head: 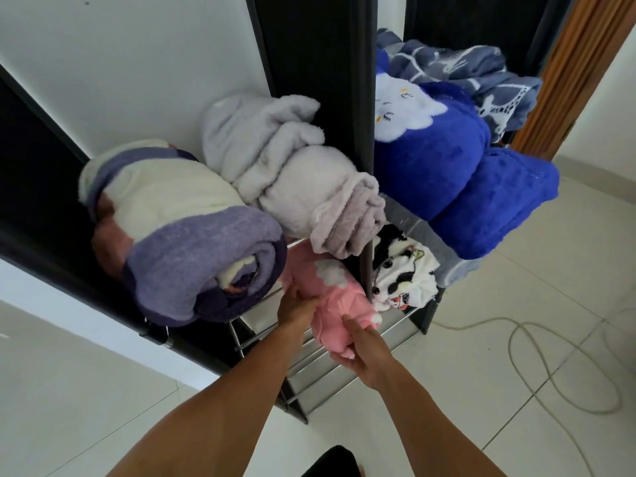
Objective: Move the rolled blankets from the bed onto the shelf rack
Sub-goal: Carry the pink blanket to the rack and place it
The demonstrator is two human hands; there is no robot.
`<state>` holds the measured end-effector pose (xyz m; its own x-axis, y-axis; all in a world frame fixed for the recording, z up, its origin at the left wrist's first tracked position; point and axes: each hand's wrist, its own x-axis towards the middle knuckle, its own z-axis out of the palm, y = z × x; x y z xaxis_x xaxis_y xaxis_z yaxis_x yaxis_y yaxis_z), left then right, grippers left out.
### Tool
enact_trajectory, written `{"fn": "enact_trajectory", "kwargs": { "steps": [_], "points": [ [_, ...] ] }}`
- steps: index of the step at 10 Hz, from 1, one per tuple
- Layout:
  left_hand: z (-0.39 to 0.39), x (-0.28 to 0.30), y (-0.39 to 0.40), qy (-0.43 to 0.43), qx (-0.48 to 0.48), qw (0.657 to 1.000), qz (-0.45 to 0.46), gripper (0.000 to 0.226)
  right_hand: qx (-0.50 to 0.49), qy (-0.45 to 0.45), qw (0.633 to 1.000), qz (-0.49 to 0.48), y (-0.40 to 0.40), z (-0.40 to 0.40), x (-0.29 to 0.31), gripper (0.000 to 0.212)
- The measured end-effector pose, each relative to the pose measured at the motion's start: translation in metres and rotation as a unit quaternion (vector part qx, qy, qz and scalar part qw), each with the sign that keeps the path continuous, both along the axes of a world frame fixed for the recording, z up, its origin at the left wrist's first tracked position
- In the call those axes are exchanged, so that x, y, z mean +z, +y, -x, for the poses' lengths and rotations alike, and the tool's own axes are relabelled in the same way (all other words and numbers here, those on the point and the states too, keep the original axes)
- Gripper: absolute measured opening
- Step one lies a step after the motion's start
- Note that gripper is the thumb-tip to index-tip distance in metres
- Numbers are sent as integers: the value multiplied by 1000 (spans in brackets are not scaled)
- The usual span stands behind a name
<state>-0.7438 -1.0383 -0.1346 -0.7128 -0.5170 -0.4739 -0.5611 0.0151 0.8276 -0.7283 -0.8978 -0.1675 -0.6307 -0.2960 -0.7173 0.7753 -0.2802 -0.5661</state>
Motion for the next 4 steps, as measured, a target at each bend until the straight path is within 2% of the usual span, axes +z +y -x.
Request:
{"fn": "enact_trajectory", "kwargs": {
  "steps": [1, 2, 4],
  "points": [
    [5, -1, -2, -87, -88, 990, 62, 82, 83, 14, 994, -72, 9, -2, 1, 45],
    [3, 5, 2, -124, -139, 971, 146, 75, 134, 25, 987, -83, 20, -4, 11, 32],
    [-23, 7, 22, -77, -139, 968, 196, 66, 152, 43, 977, -141, 60, -10, 35, 25]
  ]
}}
